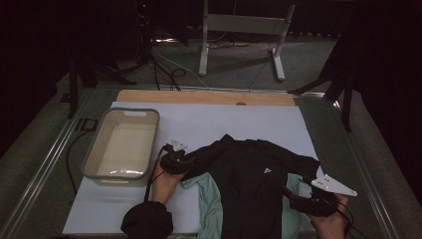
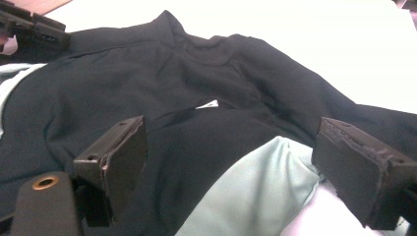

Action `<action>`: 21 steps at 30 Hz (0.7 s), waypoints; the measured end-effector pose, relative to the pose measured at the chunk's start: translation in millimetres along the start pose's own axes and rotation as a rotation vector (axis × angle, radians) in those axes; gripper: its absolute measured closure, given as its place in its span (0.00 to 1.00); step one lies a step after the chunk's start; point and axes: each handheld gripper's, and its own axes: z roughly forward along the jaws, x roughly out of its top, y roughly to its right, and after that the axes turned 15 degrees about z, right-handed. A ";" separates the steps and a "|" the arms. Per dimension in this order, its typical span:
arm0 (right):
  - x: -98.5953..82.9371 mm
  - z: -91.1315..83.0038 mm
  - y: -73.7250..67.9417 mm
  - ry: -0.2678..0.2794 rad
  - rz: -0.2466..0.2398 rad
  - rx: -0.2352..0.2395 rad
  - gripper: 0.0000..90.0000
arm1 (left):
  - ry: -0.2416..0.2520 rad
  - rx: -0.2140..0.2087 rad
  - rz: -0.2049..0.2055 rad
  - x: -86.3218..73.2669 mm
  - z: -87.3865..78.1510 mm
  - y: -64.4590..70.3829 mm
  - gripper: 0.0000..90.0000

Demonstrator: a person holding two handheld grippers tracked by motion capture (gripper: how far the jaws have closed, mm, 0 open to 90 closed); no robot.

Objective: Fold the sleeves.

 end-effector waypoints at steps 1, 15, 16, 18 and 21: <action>0.1 -0.1 0.0 0.000 0.000 0.001 0.15 | -0.012 0.011 0.011 -0.3 -1.8 3.0 0.63; 0.2 -0.2 0.5 -0.001 0.004 0.002 0.15 | -0.038 0.065 -0.006 8.0 -5.0 1.4 0.99; 0.2 -0.2 0.5 -0.001 0.004 0.002 0.15 | -0.035 0.069 -0.013 8.9 -5.5 0.6 0.99; 0.3 -0.6 0.5 -0.001 0.004 0.003 0.15 | -0.025 0.081 -0.035 10.4 -7.5 -3.3 0.99; 0.4 -0.6 0.4 0.000 0.005 0.003 0.15 | -0.027 0.095 -0.051 11.9 -8.9 -6.3 0.99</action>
